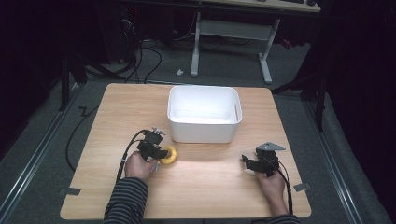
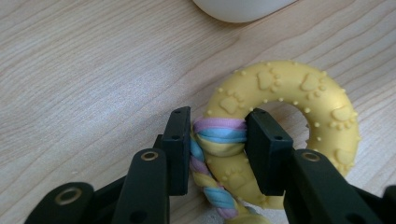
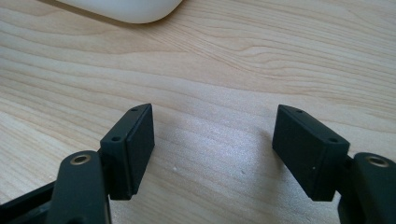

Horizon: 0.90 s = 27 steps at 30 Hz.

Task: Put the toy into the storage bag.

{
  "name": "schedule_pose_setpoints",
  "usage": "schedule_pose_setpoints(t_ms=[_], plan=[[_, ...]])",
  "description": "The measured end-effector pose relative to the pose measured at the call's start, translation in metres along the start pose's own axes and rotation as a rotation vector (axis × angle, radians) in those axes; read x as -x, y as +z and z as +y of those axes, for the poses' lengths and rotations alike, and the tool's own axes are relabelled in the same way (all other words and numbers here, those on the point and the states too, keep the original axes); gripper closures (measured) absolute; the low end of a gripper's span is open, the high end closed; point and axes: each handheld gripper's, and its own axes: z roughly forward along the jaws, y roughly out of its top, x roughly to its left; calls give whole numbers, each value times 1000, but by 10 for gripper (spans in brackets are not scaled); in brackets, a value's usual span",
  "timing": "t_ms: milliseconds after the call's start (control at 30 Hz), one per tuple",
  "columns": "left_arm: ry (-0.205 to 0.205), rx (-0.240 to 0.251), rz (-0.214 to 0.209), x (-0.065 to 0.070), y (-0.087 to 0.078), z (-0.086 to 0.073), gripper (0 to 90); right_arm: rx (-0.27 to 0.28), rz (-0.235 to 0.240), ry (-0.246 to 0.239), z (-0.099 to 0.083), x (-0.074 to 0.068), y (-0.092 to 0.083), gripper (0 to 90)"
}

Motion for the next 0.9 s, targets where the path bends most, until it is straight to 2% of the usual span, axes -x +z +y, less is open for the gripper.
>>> schedule_pose_setpoints(t_ms=[100, 167, 333, 367, 400, 433, 567, 633, 733, 900], plan=[[-3, 7, 3, -1, -7, 1, 629, 0, 0, 0, 0, 0, 0, 300], [-22, 11, -4, -1, -10, 0, 629, -1, 0, 2, 0, 0, 0, 300], [-15, 26, -10, 1, -20, -1, 628, 0, 0, -2, 0, 0, 0, 300], [-22, 46, -15, 1, -24, -1, 628, 0, 0, -2, 0, 0, 0, 300], [-22, 46, -15, 1, -24, -1, 628, 0, 0, -2, 0, 0, 0, 300], [-41, 61, -36, -2, -27, -2, 628, 0, 0, -2, 0, 0, 0, 300], [-57, 50, -36, -2, -26, -2, 629, 0, 0, -2, 0, 0, 0, 299], [-50, 52, -38, 0, -27, -1, 629, 0, 0, -2, 0, 0, 0, 299], [-46, 79, -46, 4, -36, -2, 629, 0, 0, -1, 0, 0, 0, 299], [-60, 81, -30, 0, -52, -6, 629, 0, 0, 0, 0, 0, 0, 299]])
